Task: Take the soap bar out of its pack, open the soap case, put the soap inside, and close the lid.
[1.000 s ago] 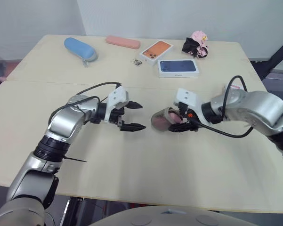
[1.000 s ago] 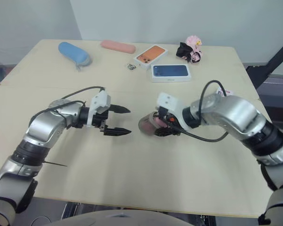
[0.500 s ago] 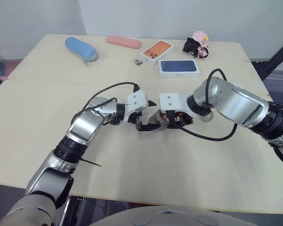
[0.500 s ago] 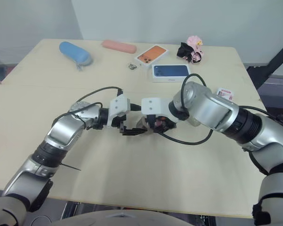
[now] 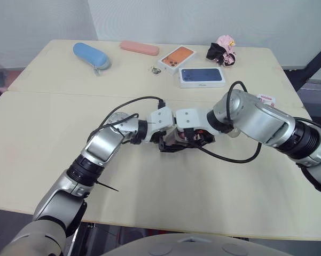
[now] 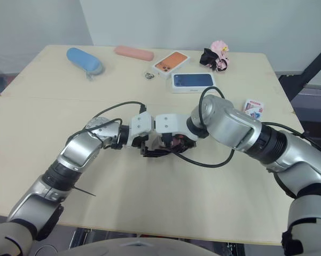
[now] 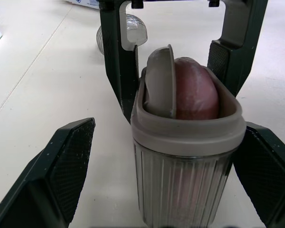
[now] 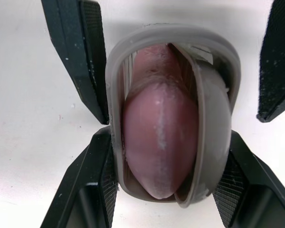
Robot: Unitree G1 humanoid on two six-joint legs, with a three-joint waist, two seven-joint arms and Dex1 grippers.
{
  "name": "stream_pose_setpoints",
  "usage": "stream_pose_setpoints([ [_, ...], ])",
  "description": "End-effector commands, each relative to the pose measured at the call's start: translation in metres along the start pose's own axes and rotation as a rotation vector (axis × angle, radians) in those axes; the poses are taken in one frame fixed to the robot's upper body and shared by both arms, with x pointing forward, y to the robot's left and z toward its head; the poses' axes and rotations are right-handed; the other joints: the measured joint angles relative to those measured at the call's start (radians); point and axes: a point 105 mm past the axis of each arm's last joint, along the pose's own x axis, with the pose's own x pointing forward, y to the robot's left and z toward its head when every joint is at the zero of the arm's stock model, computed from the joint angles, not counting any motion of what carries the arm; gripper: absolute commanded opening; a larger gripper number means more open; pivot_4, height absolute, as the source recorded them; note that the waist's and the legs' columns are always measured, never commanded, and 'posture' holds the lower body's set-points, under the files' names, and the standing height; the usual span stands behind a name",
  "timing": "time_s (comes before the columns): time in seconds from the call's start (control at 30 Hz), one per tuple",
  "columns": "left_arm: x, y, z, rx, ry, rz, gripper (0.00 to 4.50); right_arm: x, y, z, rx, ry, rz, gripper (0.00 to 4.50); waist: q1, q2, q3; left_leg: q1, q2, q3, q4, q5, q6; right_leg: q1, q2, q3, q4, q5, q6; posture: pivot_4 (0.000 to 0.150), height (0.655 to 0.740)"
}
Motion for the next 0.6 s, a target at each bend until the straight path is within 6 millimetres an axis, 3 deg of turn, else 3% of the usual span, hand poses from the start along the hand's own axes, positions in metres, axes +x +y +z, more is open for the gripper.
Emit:
stream_pose_setpoints([
  [0.03,-0.0035,0.0047,0.0094,0.049,-0.02,0.015,4.5,-0.0081,-0.0057,0.0048,-0.017,-0.018,-0.046,2.08,0.0,0.0,0.0,0.0,0.0,0.0,0.0,0.0,0.0,0.0,0.0,0.0,0.0,0.0,0.0,0.15,0.74],
  [0.6,-0.0032,0.0052,0.0054,0.078,-0.005,0.01,4.5,-0.0051,-0.0059,0.0004,0.008,-0.019,-0.046,2.08,0.0,0.0,0.0,0.001,0.0,0.0,0.001,0.0,0.0,0.0,0.0,0.001,0.001,0.0,0.0,0.15,0.74],
])
